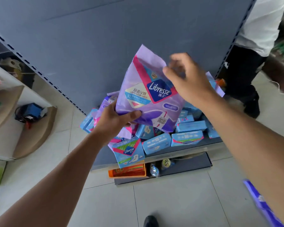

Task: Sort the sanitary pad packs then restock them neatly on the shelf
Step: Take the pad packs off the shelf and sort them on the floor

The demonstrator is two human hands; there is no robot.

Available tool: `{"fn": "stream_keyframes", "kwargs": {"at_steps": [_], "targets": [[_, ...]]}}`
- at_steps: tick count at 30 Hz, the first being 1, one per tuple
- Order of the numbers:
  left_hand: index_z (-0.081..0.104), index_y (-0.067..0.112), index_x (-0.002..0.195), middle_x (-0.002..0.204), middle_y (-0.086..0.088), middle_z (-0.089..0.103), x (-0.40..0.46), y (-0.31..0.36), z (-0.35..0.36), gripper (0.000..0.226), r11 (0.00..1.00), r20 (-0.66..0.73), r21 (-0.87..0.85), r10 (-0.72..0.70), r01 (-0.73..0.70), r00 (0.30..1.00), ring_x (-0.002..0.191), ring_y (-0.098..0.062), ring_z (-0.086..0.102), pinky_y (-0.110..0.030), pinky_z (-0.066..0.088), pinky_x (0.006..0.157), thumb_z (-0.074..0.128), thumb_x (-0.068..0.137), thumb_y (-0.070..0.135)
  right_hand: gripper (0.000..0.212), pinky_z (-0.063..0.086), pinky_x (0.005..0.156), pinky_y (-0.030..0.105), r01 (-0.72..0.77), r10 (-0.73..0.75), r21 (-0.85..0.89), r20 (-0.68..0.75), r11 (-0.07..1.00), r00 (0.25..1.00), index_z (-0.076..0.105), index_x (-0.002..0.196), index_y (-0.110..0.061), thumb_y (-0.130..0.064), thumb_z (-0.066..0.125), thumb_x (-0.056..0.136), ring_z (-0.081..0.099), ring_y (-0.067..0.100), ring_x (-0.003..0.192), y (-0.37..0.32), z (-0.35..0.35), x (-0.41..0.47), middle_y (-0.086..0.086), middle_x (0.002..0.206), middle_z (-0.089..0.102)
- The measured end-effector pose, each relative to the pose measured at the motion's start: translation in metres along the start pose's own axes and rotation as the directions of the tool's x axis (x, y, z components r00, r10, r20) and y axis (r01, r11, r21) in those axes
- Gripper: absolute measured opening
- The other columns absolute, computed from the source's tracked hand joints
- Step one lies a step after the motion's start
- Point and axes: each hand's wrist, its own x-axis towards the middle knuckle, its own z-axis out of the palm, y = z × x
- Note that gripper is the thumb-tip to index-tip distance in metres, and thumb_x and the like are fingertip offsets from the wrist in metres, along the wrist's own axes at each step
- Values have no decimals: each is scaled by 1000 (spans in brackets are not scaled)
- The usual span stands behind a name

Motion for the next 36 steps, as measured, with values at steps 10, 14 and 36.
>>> {"fn": "stream_keyframes", "kwargs": {"at_steps": [10, 14, 36], "targets": [[53, 31, 118, 100, 8, 72, -30, 9, 150, 40, 964, 173, -209, -129, 164, 976, 86, -6, 69, -26, 54, 69, 70, 83, 35, 55, 56, 88, 50, -379, 413, 575, 77, 726, 908, 48, 124, -24, -20, 79, 78, 69, 20, 104, 91, -108, -140, -1, 115, 69], [51, 21, 125, 106, -8, 73, -40, 7, 233, 52, 983, 298, -96, -124, 159, 947, 90, -23, 71, -37, 58, 76, 75, 80, 11, 46, 58, 84, 39, -461, 578, 623, 16, 633, 816, 48, 119, -21, -4, 72, 83, 69, 20, 103, 126, -156, -208, 4, 115, 69], [37, 21, 129, 115, 0, 60, -46, -154, 666, 63, 765, 616, 642, -476, -50, 627, 90, -14, 60, -16, 45, 60, 78, 81, 17, 39, 57, 83, 48, -648, 972, 756, -212, 95, -105, 50, 103, -24, -33, 77, 78, 70, 20, 88, 423, -289, -416, -1, 100, 67]]}}
